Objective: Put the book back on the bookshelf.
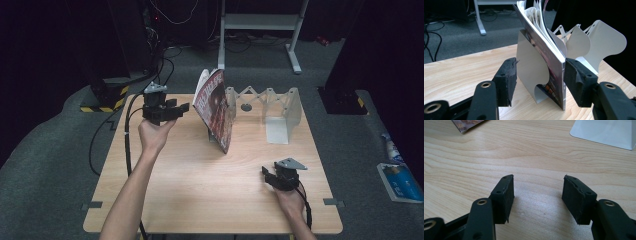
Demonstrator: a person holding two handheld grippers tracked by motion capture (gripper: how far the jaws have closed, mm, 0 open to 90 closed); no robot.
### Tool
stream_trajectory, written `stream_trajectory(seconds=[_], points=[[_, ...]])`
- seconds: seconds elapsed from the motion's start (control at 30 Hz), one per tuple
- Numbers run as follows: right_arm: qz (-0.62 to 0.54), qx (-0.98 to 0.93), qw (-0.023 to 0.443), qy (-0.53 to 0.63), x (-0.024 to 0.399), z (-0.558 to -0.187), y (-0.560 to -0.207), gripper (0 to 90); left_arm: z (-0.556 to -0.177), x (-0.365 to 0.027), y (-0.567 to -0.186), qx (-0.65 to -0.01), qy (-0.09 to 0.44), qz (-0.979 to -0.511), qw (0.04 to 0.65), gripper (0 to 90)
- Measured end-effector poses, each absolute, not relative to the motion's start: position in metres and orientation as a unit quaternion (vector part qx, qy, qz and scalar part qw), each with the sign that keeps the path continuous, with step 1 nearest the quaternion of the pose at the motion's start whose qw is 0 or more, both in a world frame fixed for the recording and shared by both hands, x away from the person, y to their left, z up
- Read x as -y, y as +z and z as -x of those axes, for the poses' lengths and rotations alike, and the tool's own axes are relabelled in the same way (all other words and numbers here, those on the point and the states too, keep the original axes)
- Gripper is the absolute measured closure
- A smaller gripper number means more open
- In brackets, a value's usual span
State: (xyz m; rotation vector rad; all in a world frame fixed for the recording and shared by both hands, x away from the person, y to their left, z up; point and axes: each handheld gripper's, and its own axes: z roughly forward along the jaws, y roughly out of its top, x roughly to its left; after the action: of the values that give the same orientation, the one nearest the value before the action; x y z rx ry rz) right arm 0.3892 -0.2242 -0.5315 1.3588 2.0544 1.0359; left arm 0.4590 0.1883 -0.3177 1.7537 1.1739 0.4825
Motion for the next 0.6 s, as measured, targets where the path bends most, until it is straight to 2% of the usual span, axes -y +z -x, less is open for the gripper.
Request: stream_trajectory(seconds=[0.6], points=[[-0.495, -0.748, 0.232, 0.377, 0.224, -0.389, -0.531, 42.6, -0.448, -0.203, -0.32, -0.483, 0.2, -0.709, 0.473, 43.9]])
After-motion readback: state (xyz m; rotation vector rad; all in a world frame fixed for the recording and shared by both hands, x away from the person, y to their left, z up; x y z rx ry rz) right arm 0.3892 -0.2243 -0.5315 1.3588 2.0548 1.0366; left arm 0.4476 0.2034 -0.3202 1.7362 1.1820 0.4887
